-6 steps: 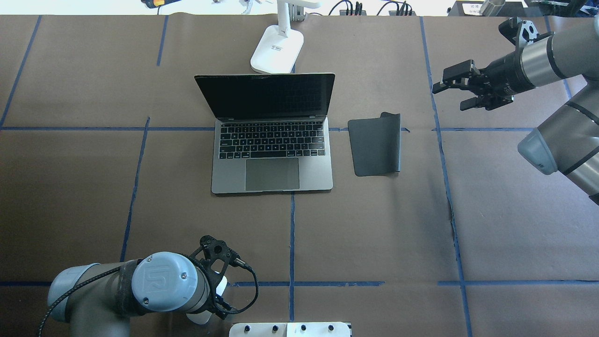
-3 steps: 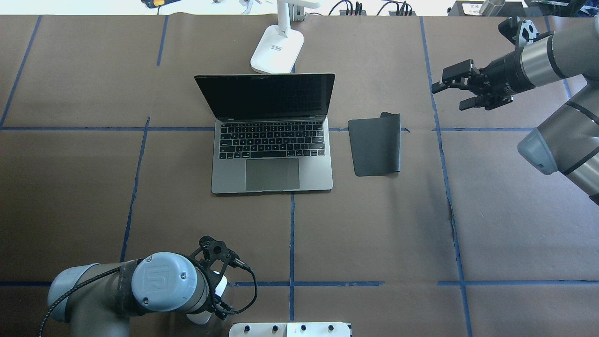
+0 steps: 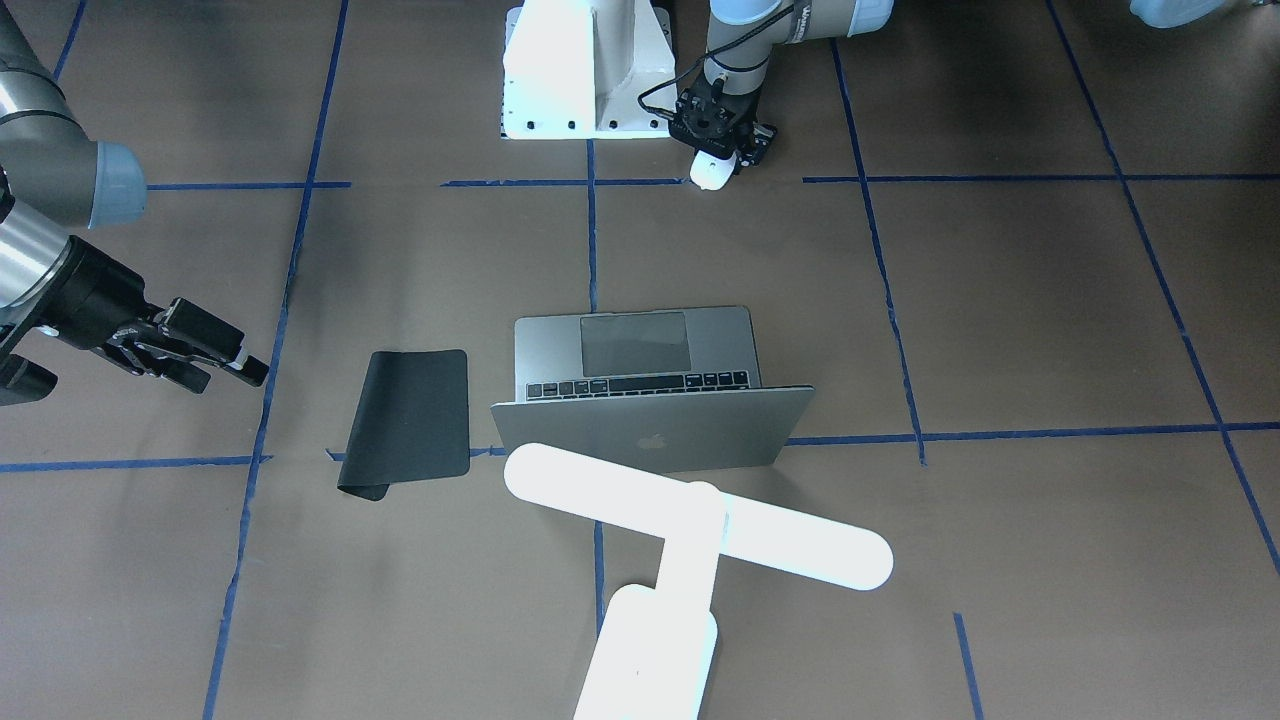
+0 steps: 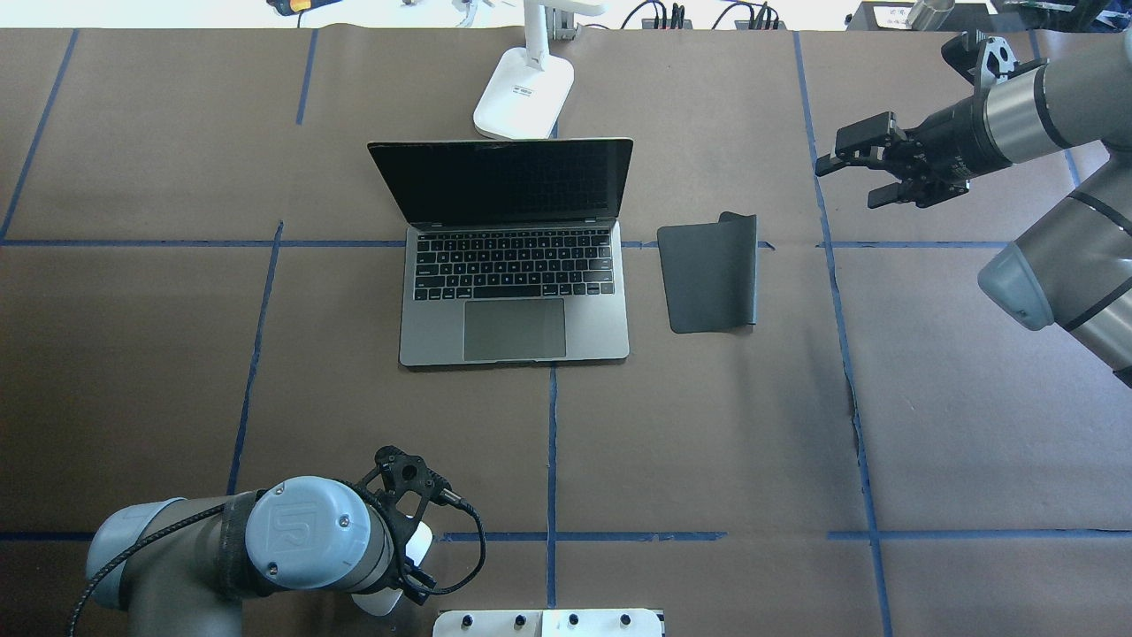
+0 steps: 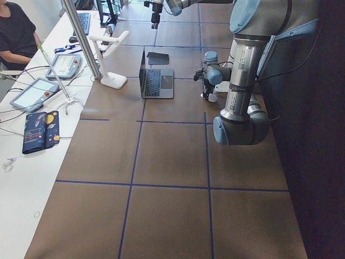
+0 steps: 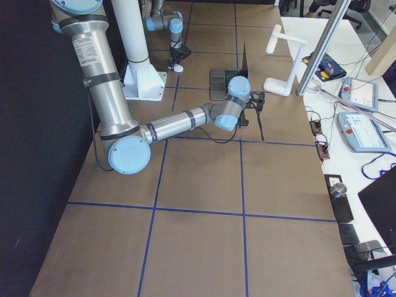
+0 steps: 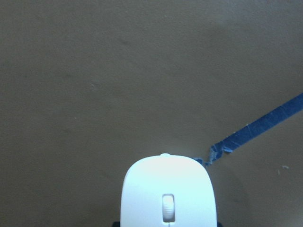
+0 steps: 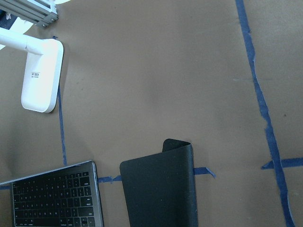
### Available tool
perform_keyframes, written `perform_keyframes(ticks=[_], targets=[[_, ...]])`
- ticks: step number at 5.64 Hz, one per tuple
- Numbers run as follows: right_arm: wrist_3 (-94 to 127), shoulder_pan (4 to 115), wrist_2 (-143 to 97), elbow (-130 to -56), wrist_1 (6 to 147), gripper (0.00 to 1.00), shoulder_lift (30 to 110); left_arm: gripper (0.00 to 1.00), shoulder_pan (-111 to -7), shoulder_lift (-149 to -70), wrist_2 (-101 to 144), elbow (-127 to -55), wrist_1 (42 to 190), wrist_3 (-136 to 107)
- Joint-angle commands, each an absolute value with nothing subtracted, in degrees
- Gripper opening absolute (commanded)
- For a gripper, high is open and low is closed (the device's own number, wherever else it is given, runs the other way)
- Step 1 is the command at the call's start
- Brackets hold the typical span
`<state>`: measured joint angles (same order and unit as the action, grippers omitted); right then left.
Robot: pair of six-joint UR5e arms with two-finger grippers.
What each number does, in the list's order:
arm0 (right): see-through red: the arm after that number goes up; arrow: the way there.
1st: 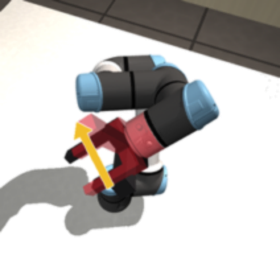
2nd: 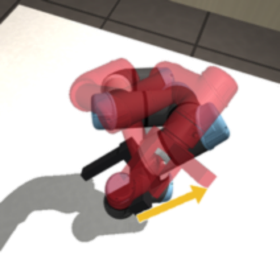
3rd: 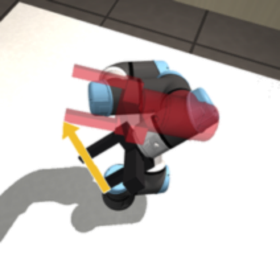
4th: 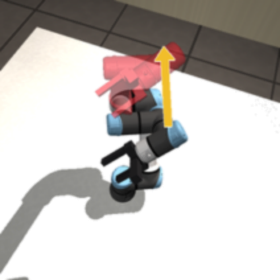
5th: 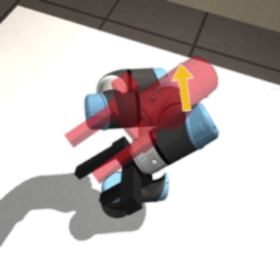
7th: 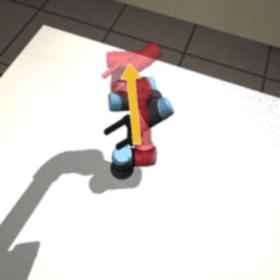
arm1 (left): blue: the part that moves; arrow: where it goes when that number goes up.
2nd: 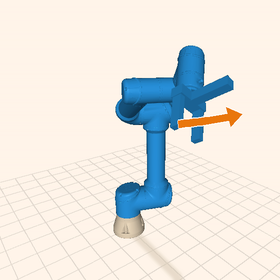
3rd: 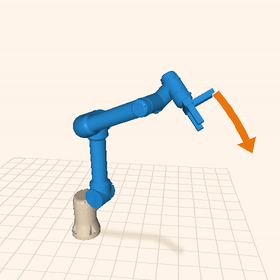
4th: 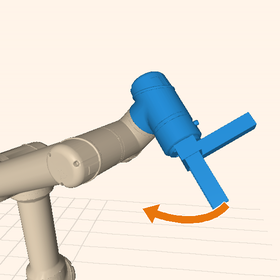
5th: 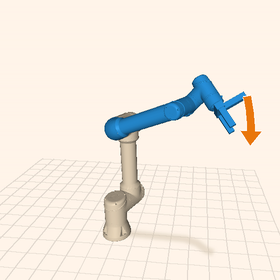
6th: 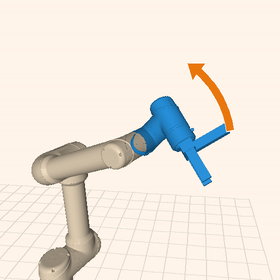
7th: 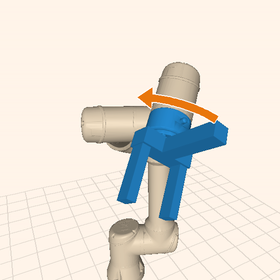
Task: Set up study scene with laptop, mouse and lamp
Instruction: 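Raise the right gripper away while the left gripper grasps the white mouse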
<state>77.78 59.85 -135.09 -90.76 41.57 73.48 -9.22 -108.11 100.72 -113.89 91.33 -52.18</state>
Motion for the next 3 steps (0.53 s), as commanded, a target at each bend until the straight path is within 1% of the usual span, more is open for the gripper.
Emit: perform_keyframes(ticks=[1, 3], targets=[[77.8, 60.0, -135.7, -91.4, 41.6, 1.00, 73.6, 0.10, -10.7, -109.6, 100.7, -115.0, 91.1, -52.1], [77.8, 62.7, -139.4, -91.8, 41.6, 1.00, 74.2, 0.06, -13.9, -116.2, 100.5, -114.3, 91.3, -52.2]])
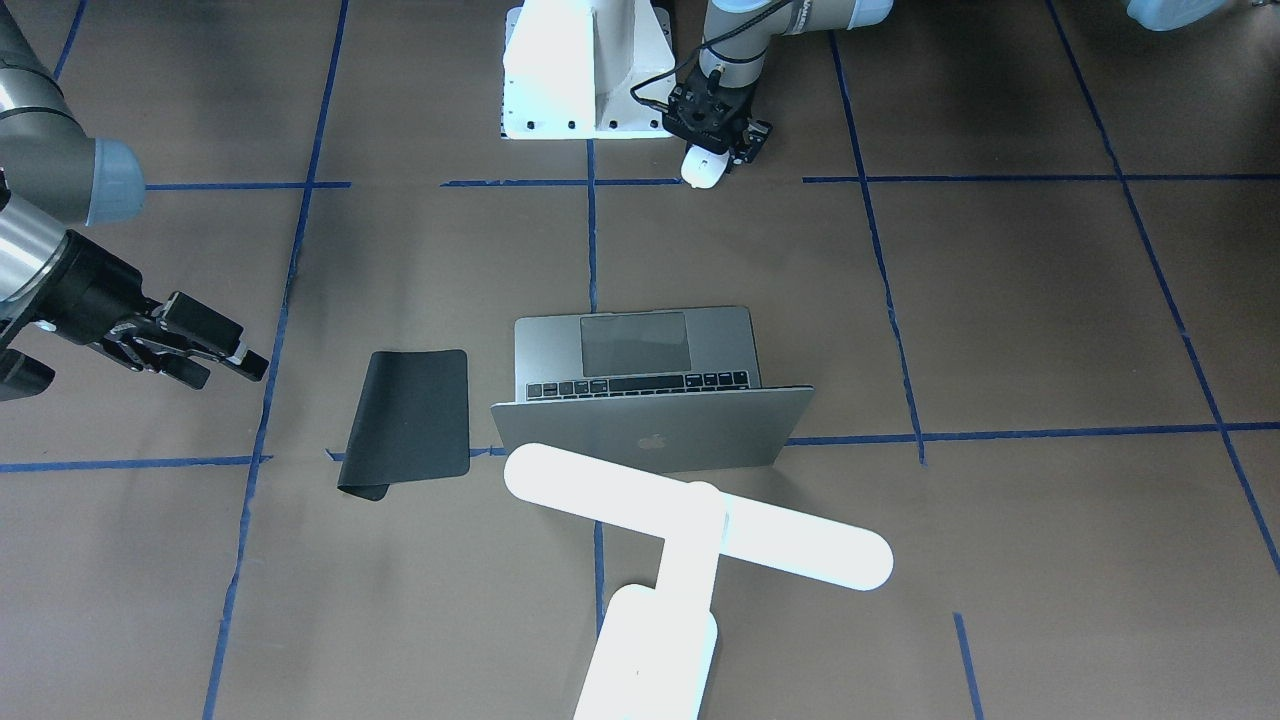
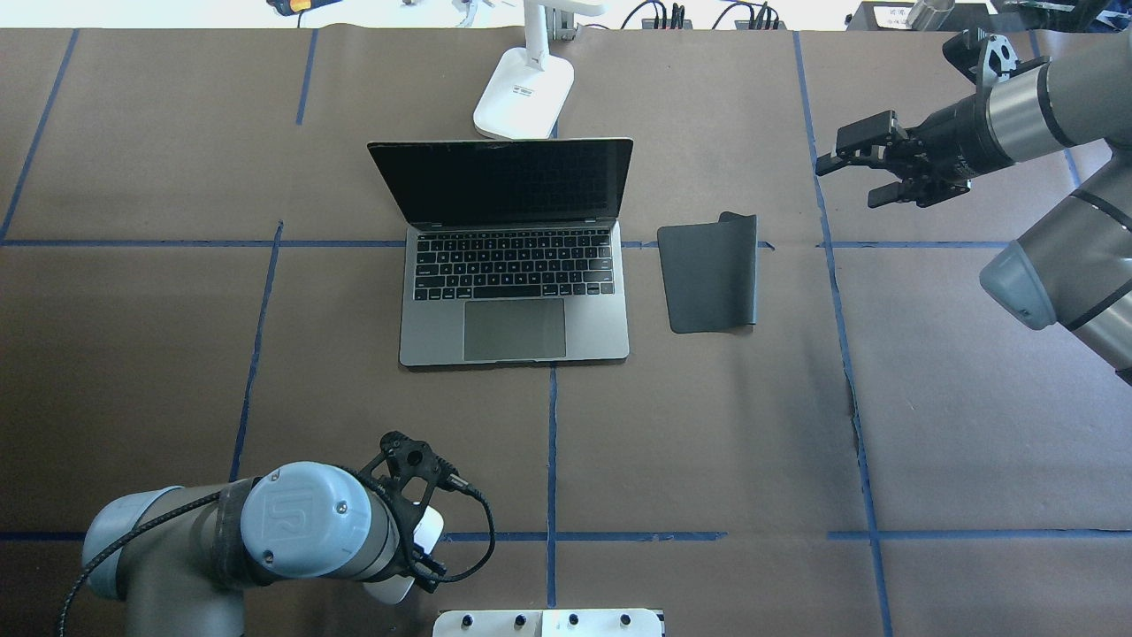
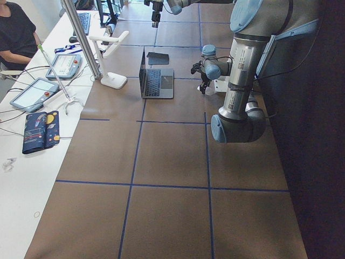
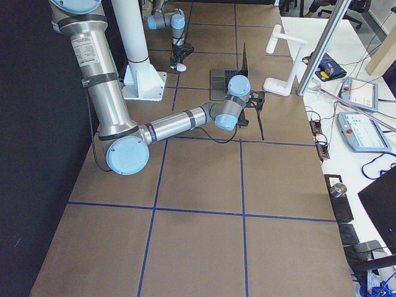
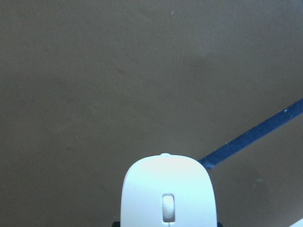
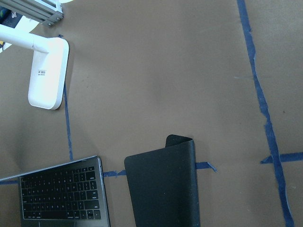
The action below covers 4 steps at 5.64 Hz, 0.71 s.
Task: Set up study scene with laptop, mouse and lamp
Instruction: 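Carry the white mouse with the left gripper over the mouse pad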
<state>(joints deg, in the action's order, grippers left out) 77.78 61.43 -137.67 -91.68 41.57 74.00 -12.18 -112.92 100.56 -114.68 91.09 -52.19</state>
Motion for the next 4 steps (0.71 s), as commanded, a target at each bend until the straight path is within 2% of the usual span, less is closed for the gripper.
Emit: perform_keyframes(ticks=[1, 2, 4], targets=[[77.8, 63.7, -139.8, -91.8, 41.4, 1.00, 75.0, 0.05, -15.1, -119.5, 100.5, -112.5, 91.2, -52.4], [77.7, 63.9, -140.1, -91.8, 41.2, 1.00, 75.8, 0.03, -16.9, -123.1, 100.5, -109.6, 91.4, -55.9], [74.3, 64.3, -140.3, -93.4, 41.0, 1.00, 79.8, 0.03, -20.1, -134.9, 100.7, -98.0, 91.1, -60.4]])
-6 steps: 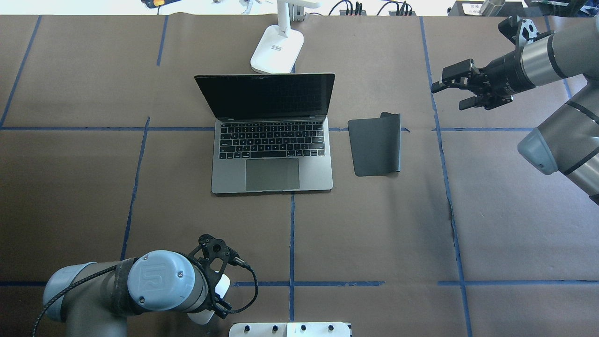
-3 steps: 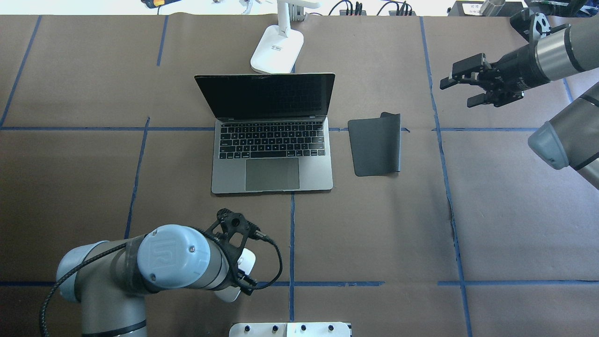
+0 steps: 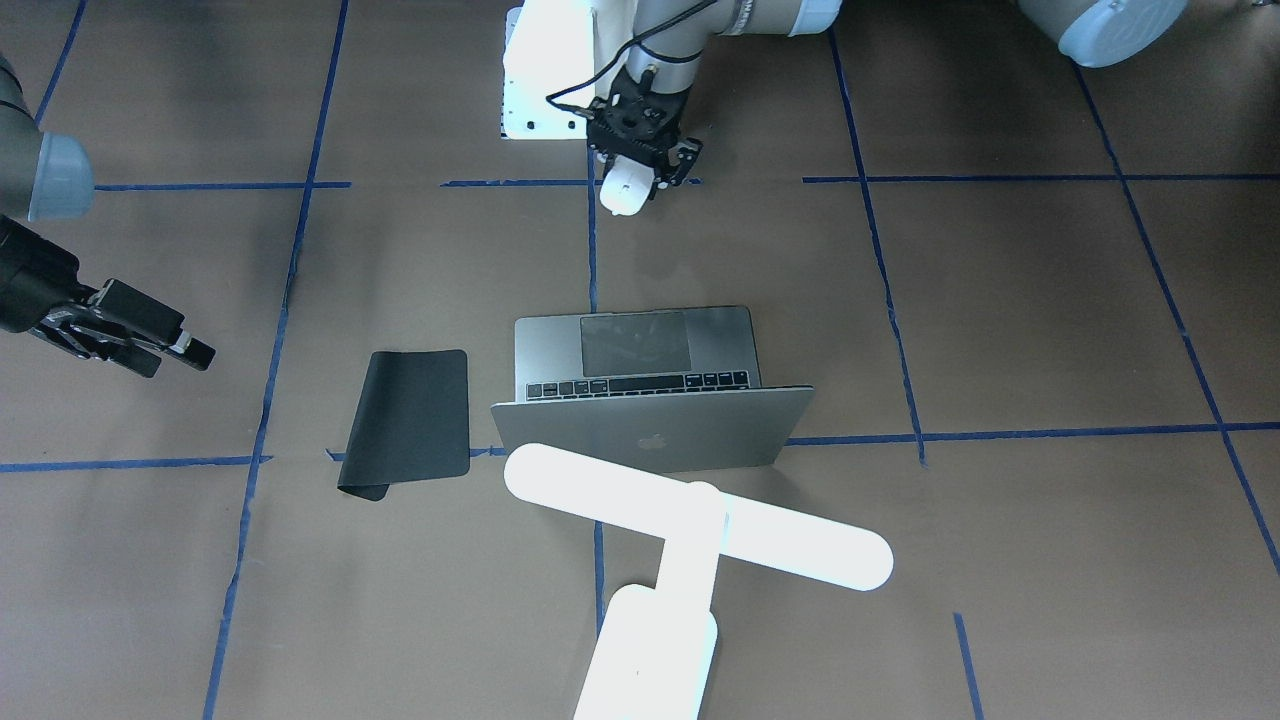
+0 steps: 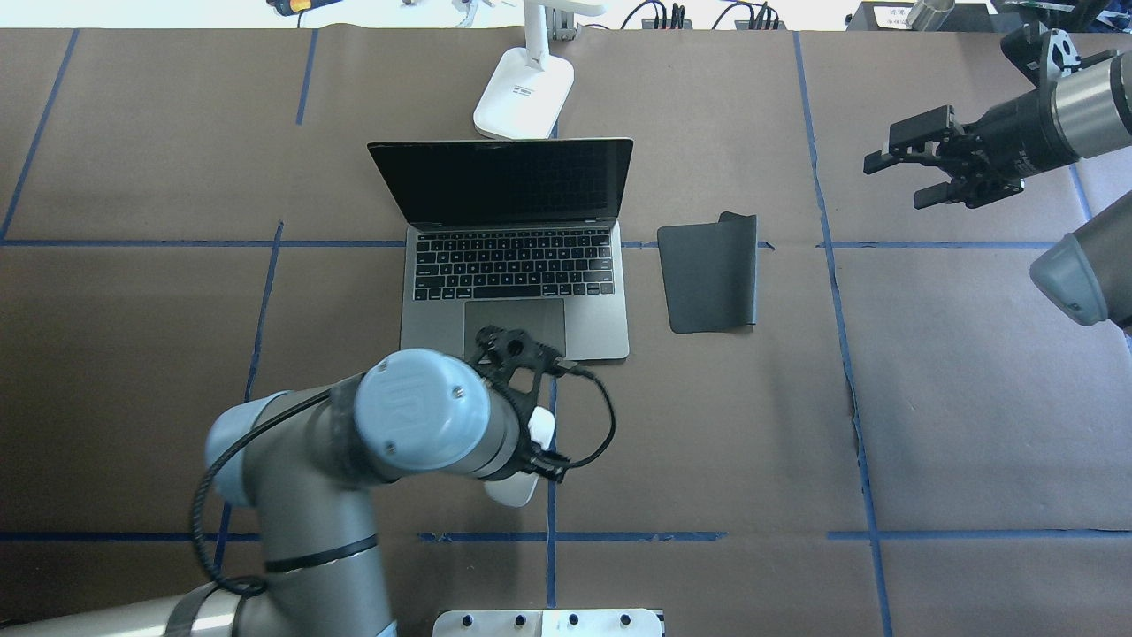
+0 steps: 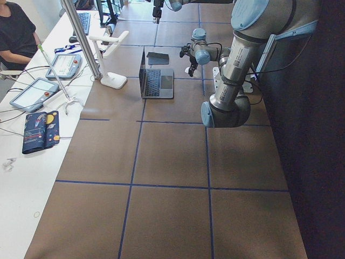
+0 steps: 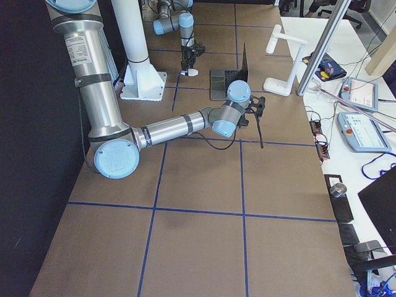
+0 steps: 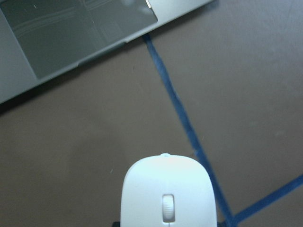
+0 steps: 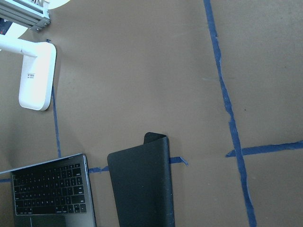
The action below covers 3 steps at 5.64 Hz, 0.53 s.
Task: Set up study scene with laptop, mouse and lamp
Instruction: 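Carry the white mouse with the left gripper over the mouse pad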
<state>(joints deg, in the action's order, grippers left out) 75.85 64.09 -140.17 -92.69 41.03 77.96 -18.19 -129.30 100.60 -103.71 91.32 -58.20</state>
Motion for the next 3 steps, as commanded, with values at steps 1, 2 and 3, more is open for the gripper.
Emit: perform_keyframes(ticks=[1, 2, 3], targets=[[73.3, 65.0, -141.2, -93.3, 41.0, 1.00, 80.8, 0.03, -21.0, -139.4, 103.4, -92.3, 91.5, -60.4], [73.2, 65.6, -141.3, -93.3, 41.0, 1.00, 81.6, 0.03, -22.8, -146.5, 103.5, -84.2, 91.7, -61.5], [71.3, 65.7, -141.4, -93.2, 41.0, 1.00, 82.9, 0.04, -24.2, -153.6, 103.5, -72.9, 96.0, -64.8]])
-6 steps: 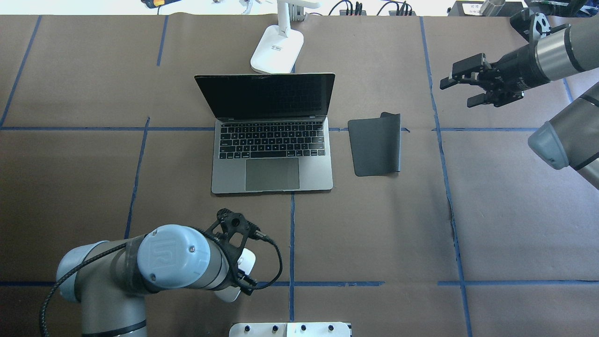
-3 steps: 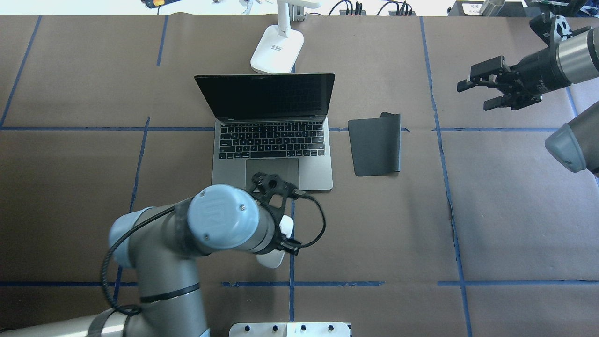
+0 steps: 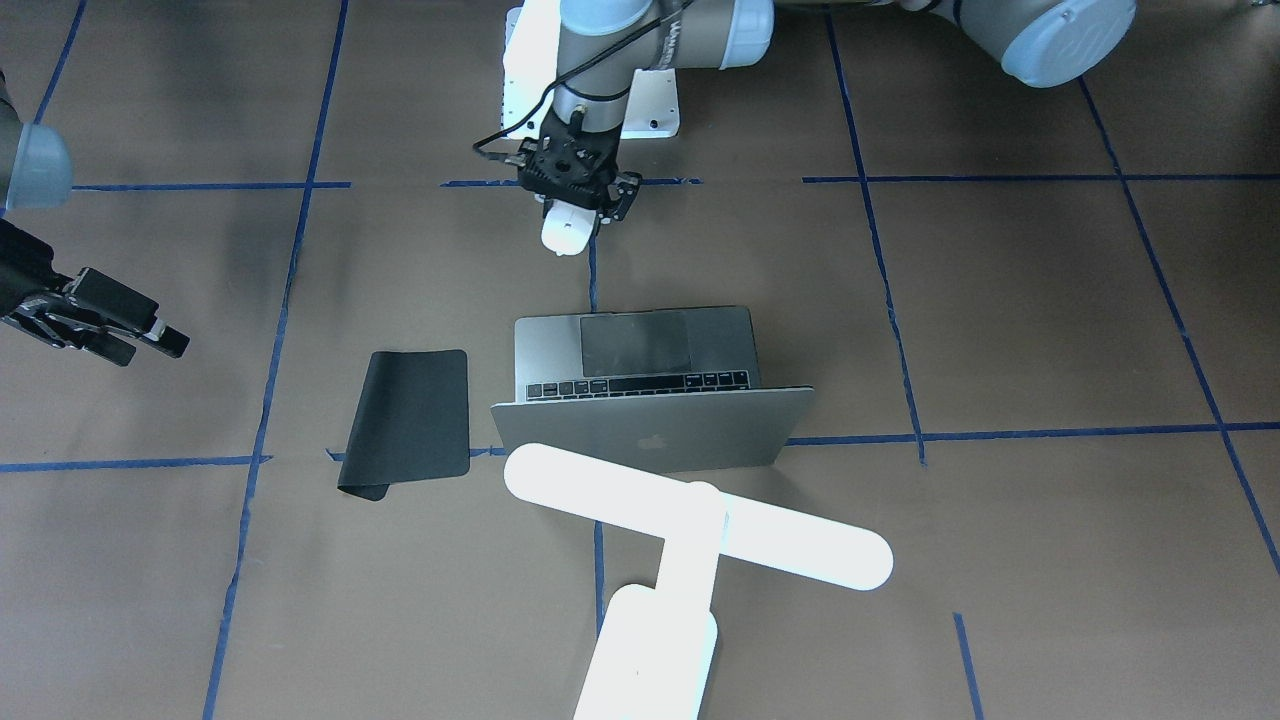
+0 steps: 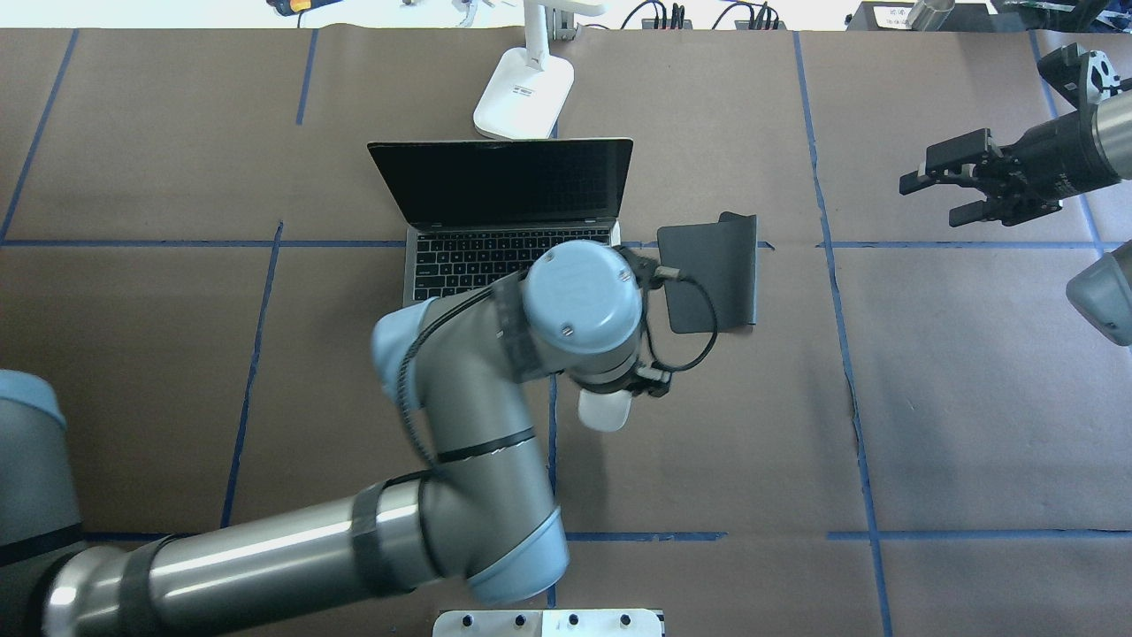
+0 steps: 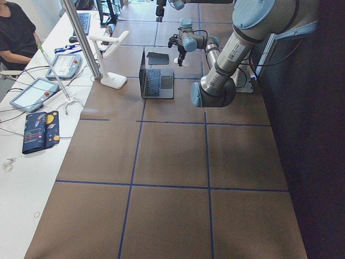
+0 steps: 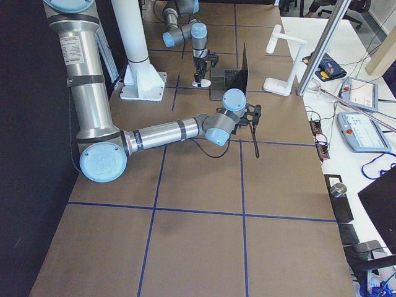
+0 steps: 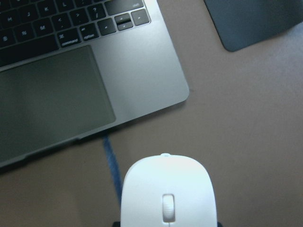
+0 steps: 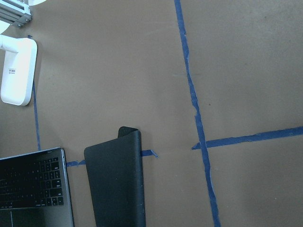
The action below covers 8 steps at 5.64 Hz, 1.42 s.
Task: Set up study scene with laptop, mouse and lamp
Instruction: 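Carry the white mouse with the left gripper over the mouse pad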
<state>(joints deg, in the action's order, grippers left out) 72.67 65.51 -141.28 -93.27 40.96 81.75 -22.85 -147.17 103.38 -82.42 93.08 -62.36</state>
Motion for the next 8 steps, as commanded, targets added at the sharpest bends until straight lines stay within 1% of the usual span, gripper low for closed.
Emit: perform_keyframes(ticks=[1, 2, 3, 4, 7, 8], targets=[[69.0, 66.4, -141.4, -92.7, 41.0, 1.00, 84.0, 0.04, -25.1, -159.1, 103.5, -62.2, 102.3, -68.5], [68.0, 67.3, -141.4, -92.6, 41.0, 1.00, 85.0, 0.05, -25.7, -163.7, 103.3, -53.5, 107.2, -69.7], [67.9, 67.8, -141.4, -92.5, 41.0, 1.00, 85.3, 0.06, -25.8, -167.0, 103.0, -46.3, 110.9, -70.4], [67.9, 67.7, -141.3, -92.3, 41.1, 1.00, 85.4, 0.08, -26.2, -171.6, 102.9, -39.2, 111.8, -70.4], [67.9, 67.6, -141.3, -92.0, 41.0, 1.00, 85.6, 0.09, -26.3, -172.6, 97.8, -29.9, 122.6, -70.6], [67.9, 67.4, -141.2, -91.8, 41.0, 1.00, 85.5, 0.13, -26.3, -172.7, 97.6, -28.9, 123.8, -70.8]])
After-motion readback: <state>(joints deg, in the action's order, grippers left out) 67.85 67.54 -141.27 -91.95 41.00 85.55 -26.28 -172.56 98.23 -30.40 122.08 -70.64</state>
